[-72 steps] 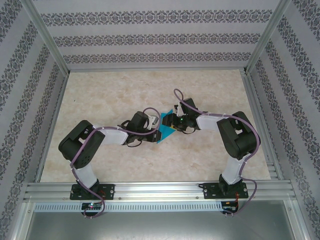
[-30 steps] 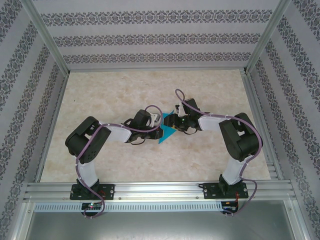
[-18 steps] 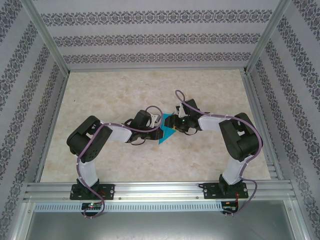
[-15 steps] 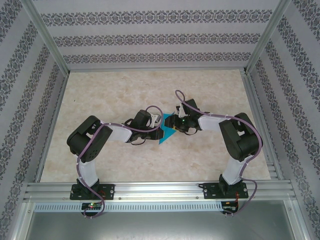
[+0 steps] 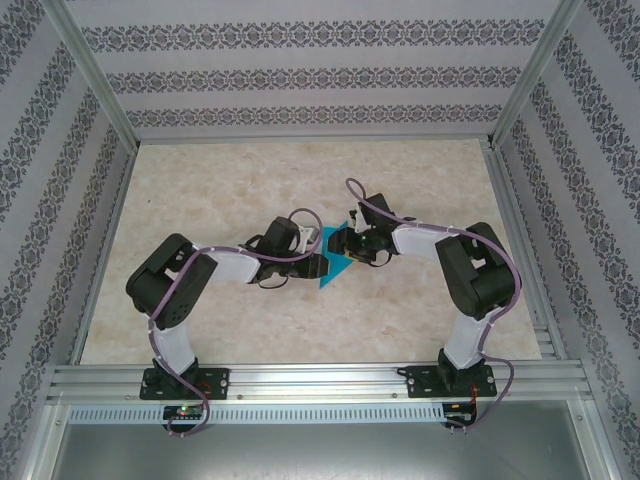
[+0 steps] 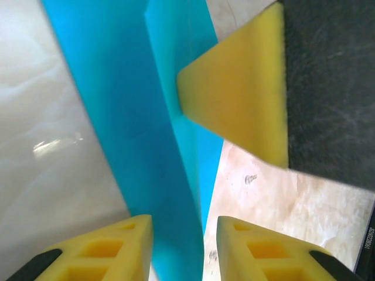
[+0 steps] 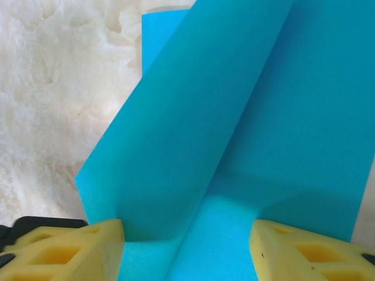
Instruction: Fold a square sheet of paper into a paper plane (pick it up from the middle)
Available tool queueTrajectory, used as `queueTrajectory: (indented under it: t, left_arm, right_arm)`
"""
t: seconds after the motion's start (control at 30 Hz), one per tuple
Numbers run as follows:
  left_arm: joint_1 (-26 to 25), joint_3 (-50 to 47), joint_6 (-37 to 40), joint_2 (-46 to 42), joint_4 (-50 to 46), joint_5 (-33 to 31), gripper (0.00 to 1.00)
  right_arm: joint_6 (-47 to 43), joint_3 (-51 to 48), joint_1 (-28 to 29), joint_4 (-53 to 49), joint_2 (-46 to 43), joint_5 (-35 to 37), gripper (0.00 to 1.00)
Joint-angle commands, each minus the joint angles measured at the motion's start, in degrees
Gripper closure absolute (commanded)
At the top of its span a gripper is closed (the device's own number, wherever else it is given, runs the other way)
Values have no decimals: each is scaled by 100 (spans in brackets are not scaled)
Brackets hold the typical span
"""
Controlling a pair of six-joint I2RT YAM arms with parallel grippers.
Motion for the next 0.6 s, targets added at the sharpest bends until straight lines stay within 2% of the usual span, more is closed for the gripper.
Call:
queueTrajectory:
  t: [0.0, 0.2, 0.37, 0.57]
  left_arm:
    - [150, -179, 98, -497, -442, -234, 64]
    - [244, -248, -193, -885, -406, -532, 69]
    - [246, -177, -550, -674, 211, -221, 79]
    - [231, 29, -826, -278, 431, 206, 82]
  right_arm:
    - [-187, 55, 67, -421, 284, 454, 40]
    - [-236, 232, 159, -735, 437, 687, 40]
    - [-226, 425, 239, -1107, 587, 1030, 40]
    - [-66, 656, 313, -1581, 792, 1429, 36]
